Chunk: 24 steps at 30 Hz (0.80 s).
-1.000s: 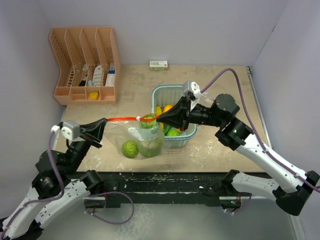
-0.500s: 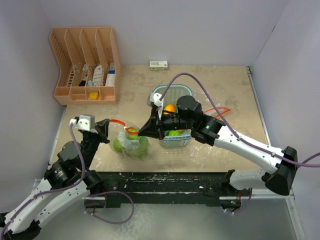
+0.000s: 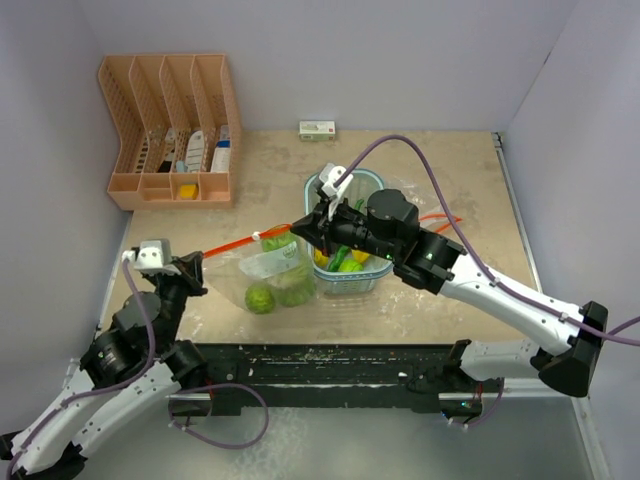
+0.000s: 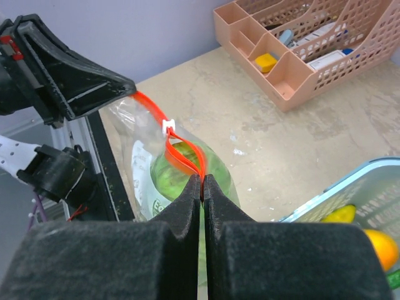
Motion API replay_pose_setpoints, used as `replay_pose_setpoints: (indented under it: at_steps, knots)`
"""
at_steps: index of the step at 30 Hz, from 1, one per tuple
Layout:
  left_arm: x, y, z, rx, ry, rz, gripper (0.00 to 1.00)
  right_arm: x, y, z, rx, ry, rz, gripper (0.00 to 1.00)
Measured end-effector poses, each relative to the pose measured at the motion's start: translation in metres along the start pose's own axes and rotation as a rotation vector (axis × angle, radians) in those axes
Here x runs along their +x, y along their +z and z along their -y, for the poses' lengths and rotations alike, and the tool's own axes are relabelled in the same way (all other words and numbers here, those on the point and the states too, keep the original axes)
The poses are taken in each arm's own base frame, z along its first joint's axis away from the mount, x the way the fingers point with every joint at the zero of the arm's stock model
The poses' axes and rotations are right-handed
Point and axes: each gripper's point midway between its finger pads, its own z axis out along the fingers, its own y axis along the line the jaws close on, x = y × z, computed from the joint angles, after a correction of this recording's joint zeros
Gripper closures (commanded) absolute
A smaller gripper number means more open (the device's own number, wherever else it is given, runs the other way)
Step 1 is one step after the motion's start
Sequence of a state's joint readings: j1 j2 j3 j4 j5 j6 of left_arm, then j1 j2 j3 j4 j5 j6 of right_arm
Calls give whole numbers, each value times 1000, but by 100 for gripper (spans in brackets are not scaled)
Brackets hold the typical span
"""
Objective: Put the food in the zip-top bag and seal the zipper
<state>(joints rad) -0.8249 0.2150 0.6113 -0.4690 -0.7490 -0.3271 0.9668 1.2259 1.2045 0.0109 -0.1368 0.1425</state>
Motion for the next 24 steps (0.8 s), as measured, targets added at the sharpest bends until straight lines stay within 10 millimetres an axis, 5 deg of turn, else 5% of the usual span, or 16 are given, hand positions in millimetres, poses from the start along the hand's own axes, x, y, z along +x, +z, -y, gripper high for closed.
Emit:
replay_pose_setpoints:
  at_steps: [3,9,13,15,16,19,24]
  knots:
    - [-2,-10,-11,-19,-59,6,92,-1,0,2,12,-6,5,100]
    - [-38,-39,-24,33,-185,107,55,6,5,-2,-18,-3,32,100]
    - [-43,-43,-21,65,-187,111,27,61,20,-2,-44,30,-53,100]
    - [-40,-43,-17,85,-169,99,0,87,32,-2,-59,47,-117,100]
    - [-40,-43,-16,96,-156,98,1,92,35,-3,-66,49,-128,100]
    - [-45,-44,-9,136,-136,111,1,79,36,-13,-108,46,-116,100]
    - [-56,-47,5,225,-91,149,1,16,25,-31,-178,15,7,100]
